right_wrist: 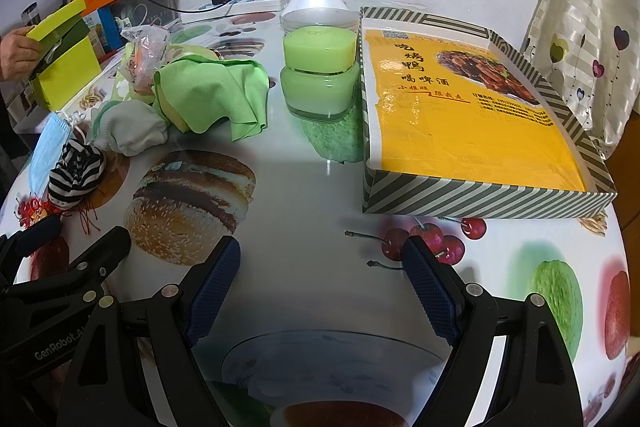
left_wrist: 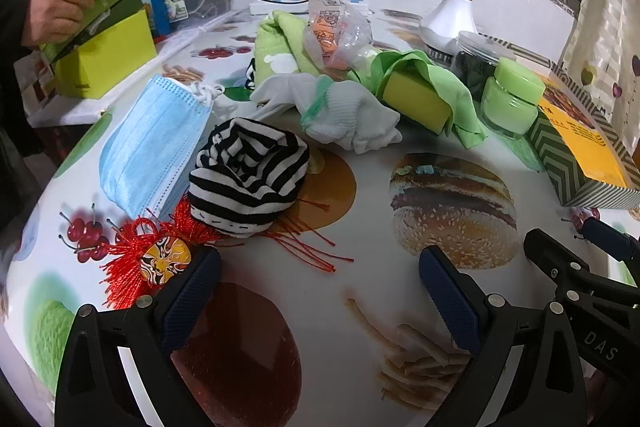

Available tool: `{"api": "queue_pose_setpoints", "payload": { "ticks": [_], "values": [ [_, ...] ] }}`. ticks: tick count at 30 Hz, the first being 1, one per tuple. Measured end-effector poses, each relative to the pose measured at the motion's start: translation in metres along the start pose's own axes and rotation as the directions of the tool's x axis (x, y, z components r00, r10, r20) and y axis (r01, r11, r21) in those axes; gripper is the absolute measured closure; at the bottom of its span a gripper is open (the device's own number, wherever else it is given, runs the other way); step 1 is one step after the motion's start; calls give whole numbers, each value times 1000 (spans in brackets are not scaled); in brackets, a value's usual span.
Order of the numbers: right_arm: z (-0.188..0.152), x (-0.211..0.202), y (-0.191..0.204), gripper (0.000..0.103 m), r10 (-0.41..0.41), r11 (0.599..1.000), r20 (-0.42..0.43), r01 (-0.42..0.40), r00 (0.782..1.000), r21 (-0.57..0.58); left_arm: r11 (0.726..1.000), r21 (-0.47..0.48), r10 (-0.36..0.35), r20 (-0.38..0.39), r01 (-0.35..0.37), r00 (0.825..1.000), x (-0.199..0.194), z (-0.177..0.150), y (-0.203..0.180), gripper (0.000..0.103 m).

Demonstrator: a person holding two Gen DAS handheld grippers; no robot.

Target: Organize soft objects

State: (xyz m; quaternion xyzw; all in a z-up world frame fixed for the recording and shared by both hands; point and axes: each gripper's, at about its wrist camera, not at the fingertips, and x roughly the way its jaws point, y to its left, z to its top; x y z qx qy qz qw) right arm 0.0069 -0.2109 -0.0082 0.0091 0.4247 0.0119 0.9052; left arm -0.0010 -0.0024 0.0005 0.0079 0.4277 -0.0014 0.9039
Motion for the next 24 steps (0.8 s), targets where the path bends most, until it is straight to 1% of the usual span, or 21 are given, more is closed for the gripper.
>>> {"api": "queue_pose_setpoints", "payload": {
  "ticks": [24],
  "values": [
    [0,0,0,19,0,1000,0,0,1000,1,1000,6,-2,-1,2,1000,4,5,-2,3]
  ]
}}
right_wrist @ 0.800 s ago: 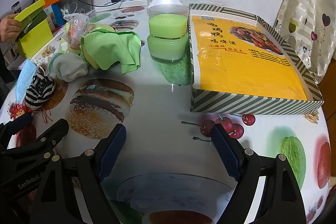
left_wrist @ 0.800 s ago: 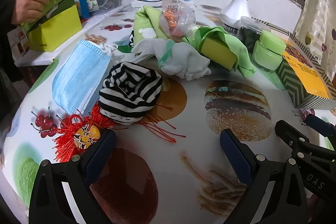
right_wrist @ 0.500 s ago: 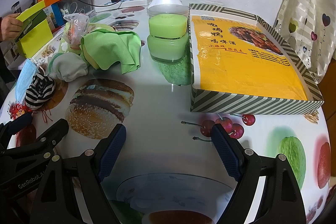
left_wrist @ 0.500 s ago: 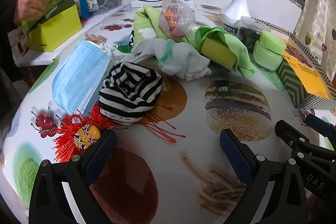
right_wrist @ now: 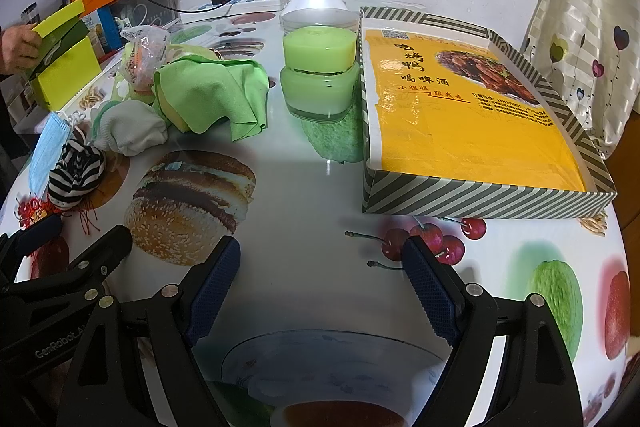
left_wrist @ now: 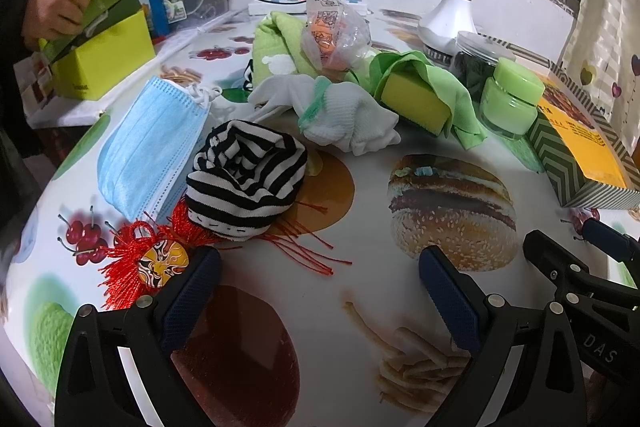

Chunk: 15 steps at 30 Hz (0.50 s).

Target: Organize soft objects

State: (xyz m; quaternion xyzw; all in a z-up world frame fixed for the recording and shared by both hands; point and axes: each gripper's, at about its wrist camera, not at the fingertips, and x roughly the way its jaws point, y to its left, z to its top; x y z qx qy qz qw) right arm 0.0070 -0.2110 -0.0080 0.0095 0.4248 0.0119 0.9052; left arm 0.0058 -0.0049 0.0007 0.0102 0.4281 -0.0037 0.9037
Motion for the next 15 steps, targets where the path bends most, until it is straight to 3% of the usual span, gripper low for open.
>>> {"api": "queue_pose_setpoints", "payload": {
  "ticks": [15],
  "values": [
    [0,0,1,19,-2,1000,-1,2,1000,0,1000,3,-3,0,3,1000,2,1,-3,3]
  ]
}}
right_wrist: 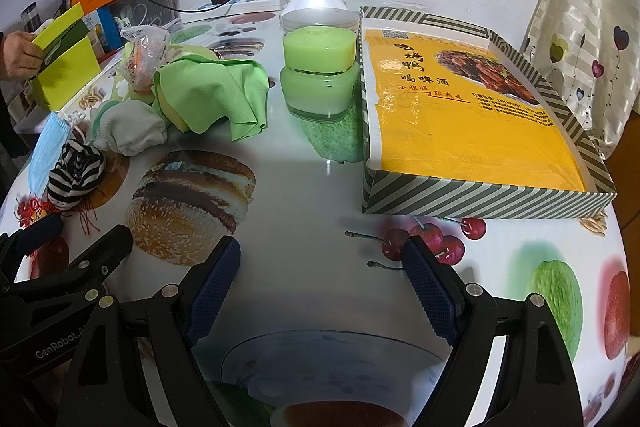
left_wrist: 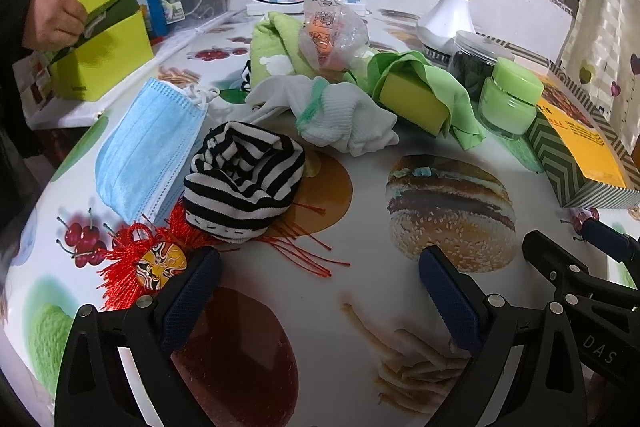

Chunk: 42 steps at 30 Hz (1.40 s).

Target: Organize soft objects

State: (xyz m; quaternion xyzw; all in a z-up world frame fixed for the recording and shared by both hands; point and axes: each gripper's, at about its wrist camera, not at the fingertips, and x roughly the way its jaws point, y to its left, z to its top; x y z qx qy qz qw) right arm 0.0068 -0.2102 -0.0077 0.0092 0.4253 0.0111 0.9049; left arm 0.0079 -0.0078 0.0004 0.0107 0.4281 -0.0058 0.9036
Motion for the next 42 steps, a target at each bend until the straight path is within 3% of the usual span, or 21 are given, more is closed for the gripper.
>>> {"api": "queue_pose_setpoints", "payload": {
  "ticks": [23,28,31,38,42],
  "values": [
    [0,2,0,19,0,1000,-6,0,1000,1,1000,16,-22,-7,22,1000,-3,-3,6,5],
    [4,0,-5,19,61,998,-17,-61,998,31,998,5,-58,-13,58,998,-7,-2,12,9],
    [7,-6,-5,19,83,996,6,-83,997,30,996,-4,-84,-8,84,996,-13,-1,15,10],
    [24,-27,0,19,134,991,111,-132,985,-30,991,-37,-126,85,129,988,-46,7,38,11],
    [37,-31,7,20,164,985,142,-156,976,-68,991,-81,-98,113,108,989,-55,14,59,11]
  ]
}}
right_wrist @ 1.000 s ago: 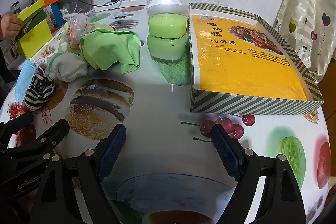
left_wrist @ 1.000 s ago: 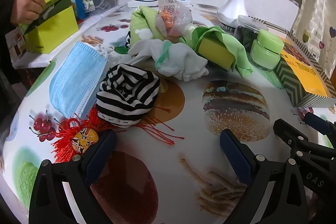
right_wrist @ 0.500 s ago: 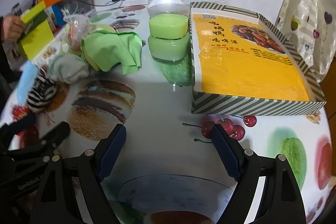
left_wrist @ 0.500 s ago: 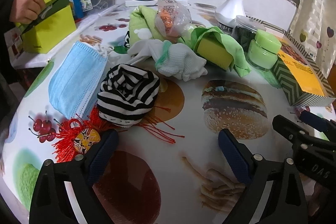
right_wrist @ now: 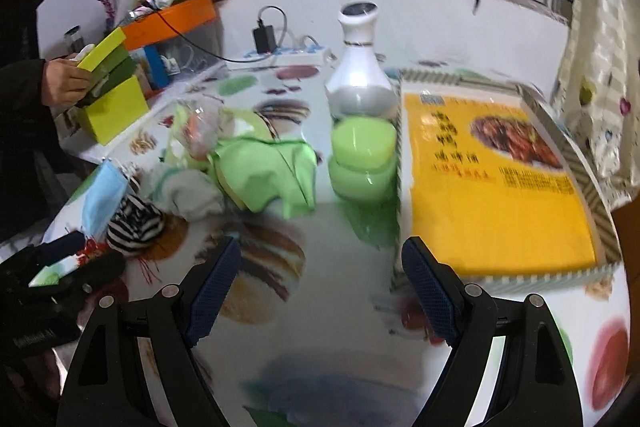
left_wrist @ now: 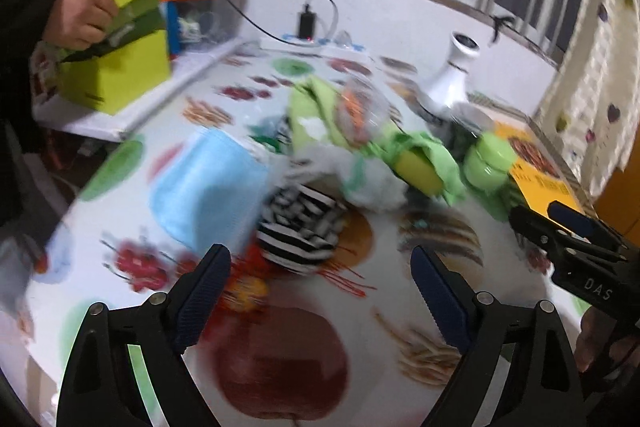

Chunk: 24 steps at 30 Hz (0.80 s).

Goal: Organize soft objects
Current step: 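Grasp the blue face mask with the left gripper while the right grasps the striped sock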

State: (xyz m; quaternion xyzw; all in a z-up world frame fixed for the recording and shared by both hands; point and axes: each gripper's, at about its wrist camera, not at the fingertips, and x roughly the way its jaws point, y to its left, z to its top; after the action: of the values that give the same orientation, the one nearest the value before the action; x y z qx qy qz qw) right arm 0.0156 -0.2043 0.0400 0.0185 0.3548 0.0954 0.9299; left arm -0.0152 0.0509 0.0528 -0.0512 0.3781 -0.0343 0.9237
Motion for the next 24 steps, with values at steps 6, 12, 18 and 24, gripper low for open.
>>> {"api": "queue_pose_setpoints", "payload": {
  "ticks": [6,12,18,24],
  "values": [
    [13,6,7,20,59,998,13,-58,998,-30,996,-93,17,-11,-18,1000,0,8,40,18],
    [17,14,20,25,120,991,-1,-120,993,-57,989,-138,40,-34,-44,999,8,13,67,25],
    [13,22,39,31,191,977,-26,-193,981,-91,987,-154,38,-37,-43,999,16,20,89,30],
    [10,30,66,32,285,948,-53,-289,957,-131,981,-192,4,-51,-13,999,23,24,104,30]
  ]
}}
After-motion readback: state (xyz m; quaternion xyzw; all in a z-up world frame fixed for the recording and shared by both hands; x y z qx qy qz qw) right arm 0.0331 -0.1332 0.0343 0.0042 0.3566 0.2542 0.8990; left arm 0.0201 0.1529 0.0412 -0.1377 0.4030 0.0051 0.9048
